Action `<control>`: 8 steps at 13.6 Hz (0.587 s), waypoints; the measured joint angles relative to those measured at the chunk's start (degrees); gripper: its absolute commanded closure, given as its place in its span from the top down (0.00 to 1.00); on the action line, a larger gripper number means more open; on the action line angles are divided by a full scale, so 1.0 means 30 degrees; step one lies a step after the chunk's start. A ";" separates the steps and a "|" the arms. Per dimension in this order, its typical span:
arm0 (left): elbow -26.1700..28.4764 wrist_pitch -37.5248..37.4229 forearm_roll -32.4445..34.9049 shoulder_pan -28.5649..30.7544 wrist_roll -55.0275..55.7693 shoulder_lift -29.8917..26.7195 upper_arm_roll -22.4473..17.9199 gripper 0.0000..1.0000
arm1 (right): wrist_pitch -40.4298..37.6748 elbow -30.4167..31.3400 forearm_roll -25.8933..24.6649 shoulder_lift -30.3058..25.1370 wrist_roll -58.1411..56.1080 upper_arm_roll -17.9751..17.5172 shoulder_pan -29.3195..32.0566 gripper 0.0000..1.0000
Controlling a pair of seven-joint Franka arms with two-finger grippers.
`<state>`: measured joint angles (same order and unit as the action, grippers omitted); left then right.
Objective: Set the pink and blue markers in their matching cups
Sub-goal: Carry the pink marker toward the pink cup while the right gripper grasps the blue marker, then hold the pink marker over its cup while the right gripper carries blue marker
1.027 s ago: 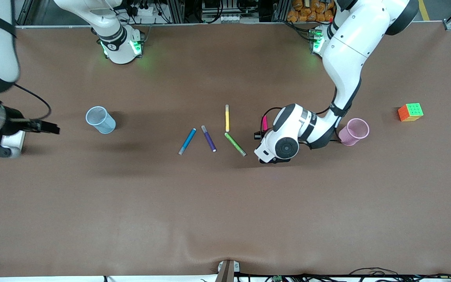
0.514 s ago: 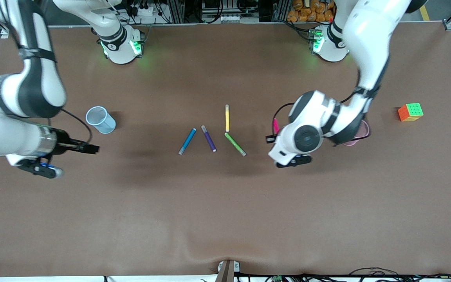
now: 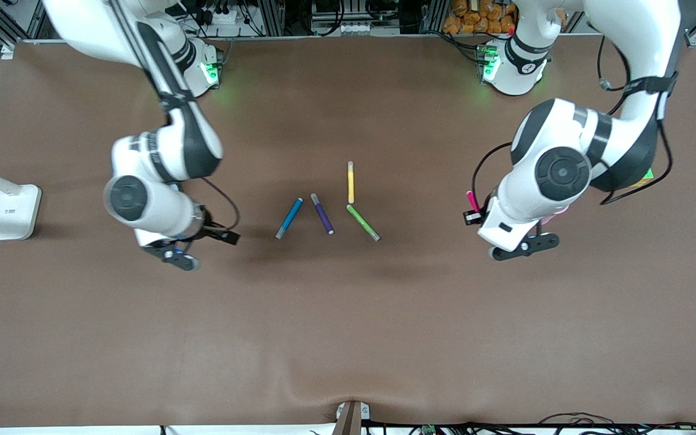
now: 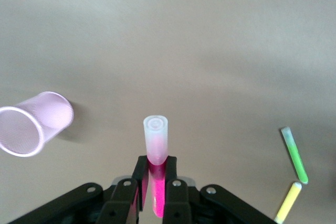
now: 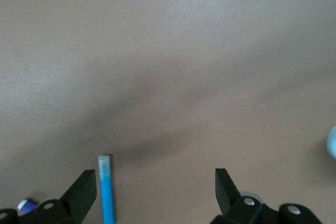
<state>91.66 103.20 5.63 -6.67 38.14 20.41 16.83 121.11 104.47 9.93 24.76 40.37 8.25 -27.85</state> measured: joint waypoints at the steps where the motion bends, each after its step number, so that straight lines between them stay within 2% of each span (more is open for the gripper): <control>1: 0.0007 0.0000 0.0057 0.0258 -0.0190 -0.0270 -0.0001 0.00 | 0.0556 0.0093 0.0000 0.0544 0.0819 -0.0008 -0.0631 0.78; 2: 0.0008 0.0000 0.0102 0.0527 -0.0391 -0.0524 -0.0012 0.00 | 0.1033 0.0106 0.0030 0.1088 0.1396 -0.0015 -0.1218 0.73; 4: 0.0015 -0.0033 0.0128 0.1035 -0.0706 -0.1078 -0.0011 0.00 | 0.2120 0.0121 0.0967 0.2084 0.1872 -0.0016 -0.1959 0.51; 6: 0.0031 -0.0295 0.0139 0.1416 -0.0936 -0.1595 -0.0022 0.00 | 0.2723 0.0089 0.1878 0.2865 0.1868 -0.0009 -0.2275 0.49; 8: 0.0135 -0.0714 0.0364 0.1988 -0.1230 -0.2005 -0.0039 0.00 | 0.2854 0.0033 0.2055 0.3155 0.1868 0.0010 -0.2324 0.46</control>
<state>92.06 101.06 6.72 -0.71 34.45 14.39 16.71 129.67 104.57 16.10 34.23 45.98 8.28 -34.83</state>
